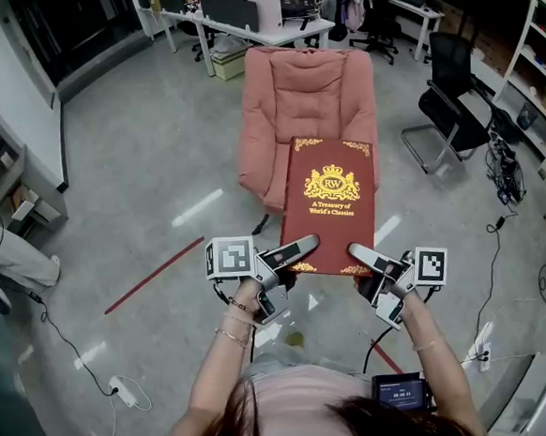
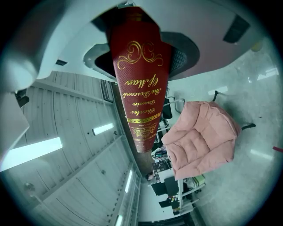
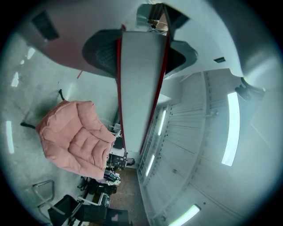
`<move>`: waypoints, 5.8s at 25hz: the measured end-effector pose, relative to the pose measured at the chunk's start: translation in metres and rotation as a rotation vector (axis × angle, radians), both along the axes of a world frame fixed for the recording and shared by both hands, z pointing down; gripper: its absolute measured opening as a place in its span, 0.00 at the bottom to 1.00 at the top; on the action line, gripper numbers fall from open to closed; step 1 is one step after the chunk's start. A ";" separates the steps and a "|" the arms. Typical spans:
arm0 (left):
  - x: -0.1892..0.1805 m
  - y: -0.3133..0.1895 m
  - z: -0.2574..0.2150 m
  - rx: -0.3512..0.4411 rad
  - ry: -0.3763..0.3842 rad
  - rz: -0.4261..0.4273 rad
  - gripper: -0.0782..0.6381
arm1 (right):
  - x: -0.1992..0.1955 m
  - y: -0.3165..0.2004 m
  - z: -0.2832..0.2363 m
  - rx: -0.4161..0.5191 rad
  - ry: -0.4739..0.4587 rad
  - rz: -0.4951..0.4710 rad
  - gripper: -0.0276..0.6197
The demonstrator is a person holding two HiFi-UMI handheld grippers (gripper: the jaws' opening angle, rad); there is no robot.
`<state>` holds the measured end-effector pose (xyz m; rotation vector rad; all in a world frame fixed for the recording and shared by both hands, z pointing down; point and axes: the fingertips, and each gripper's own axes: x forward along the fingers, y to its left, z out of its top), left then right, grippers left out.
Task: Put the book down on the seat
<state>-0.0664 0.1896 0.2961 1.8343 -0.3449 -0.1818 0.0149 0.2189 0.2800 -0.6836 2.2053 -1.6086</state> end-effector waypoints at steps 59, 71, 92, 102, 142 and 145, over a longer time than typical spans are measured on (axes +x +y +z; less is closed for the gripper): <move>0.081 -0.262 0.065 -0.104 0.008 -0.151 0.49 | 0.082 -0.276 0.074 -0.117 -0.020 -0.093 0.46; 0.082 -0.295 0.098 -0.152 0.008 -0.127 0.49 | 0.082 -0.307 0.106 -0.179 -0.001 -0.071 0.46; 0.073 -0.368 0.176 -0.337 0.058 -0.117 0.49 | 0.069 -0.382 0.188 -0.318 0.050 -0.067 0.46; 0.067 -0.394 0.214 -0.391 0.050 -0.111 0.49 | 0.061 -0.409 0.223 -0.372 0.048 -0.065 0.46; 0.068 -0.424 0.365 -0.565 0.003 -0.123 0.49 | 0.063 -0.440 0.377 -0.523 0.019 -0.023 0.46; 0.063 -0.425 0.376 -0.534 -0.022 -0.110 0.49 | 0.060 -0.440 0.385 -0.529 0.012 -0.016 0.46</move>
